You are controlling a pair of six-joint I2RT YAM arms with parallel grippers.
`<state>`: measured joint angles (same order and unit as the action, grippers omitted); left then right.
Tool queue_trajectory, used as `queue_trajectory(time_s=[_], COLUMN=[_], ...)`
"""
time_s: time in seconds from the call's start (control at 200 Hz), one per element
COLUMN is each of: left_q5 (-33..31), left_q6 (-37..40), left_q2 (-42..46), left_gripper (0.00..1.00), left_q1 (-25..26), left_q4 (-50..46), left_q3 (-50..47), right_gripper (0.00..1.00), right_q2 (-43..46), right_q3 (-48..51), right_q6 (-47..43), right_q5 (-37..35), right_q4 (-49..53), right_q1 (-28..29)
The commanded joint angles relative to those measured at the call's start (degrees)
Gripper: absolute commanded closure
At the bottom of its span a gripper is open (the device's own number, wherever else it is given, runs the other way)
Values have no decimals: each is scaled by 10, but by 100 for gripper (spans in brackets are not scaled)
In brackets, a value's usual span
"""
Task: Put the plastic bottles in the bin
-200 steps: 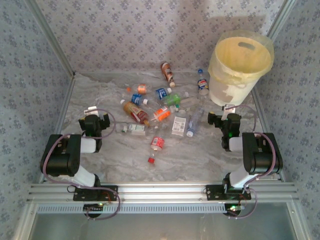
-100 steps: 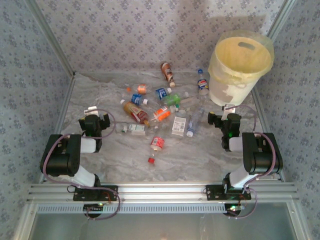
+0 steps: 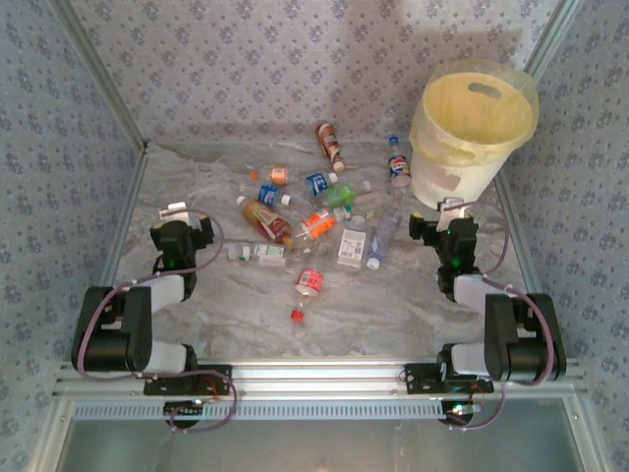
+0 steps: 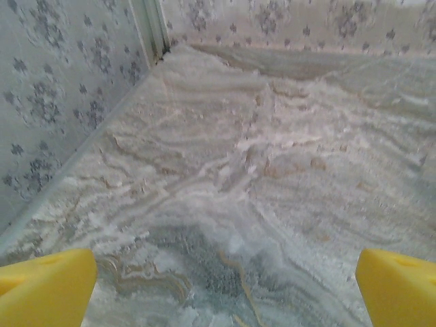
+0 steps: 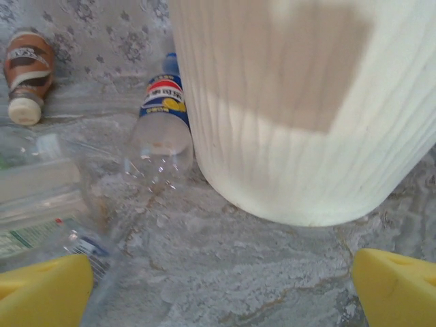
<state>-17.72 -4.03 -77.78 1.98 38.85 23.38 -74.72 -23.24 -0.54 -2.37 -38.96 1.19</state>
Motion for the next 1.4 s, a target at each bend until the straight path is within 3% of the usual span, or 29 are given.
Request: queue_trajectory(time_s=[0.0,0.155,0.295,0.39,0.56,0.71,0.884,1.034,1.239,1.394], left_q5=[-32,-57,-41,-19,26,98,83,83,94,99], left_q6=[-19,-103,-188,-237,-330,-321,-332,-342,-334,-343], left_q2=[38,101,147,177,212,212,201,191,177,152], left_gripper=[2,2,2,2,2,2,2,2,2,2], left_q1=[6,17,55,84,86,86,85,85,80,76], left_q4=[-85,-203,-343,-380,-426,-388,-392,-389,-412,-429], left_q3=[31,64,109,105,93,85,98,99,117,132], right_gripper=[0,0,0,0,0,0,0,7,10,14], right_q2=[39,70,76,67,26,-25,-78,-135,-215,-245], right_q3=[-41,-96,-125,-129,-159,-173,-208,-244,-321,-335], right_q6=[7,73,164,210,327,357,391,426,441,455], right_q5=[-20,6,4,11,-30,-76,-92,-114,-169,-183], right_q4=[99,208,281,305,395,423,431,448,541,555], right_q1=[18,49,83,96,116,144,170,191,218,221])
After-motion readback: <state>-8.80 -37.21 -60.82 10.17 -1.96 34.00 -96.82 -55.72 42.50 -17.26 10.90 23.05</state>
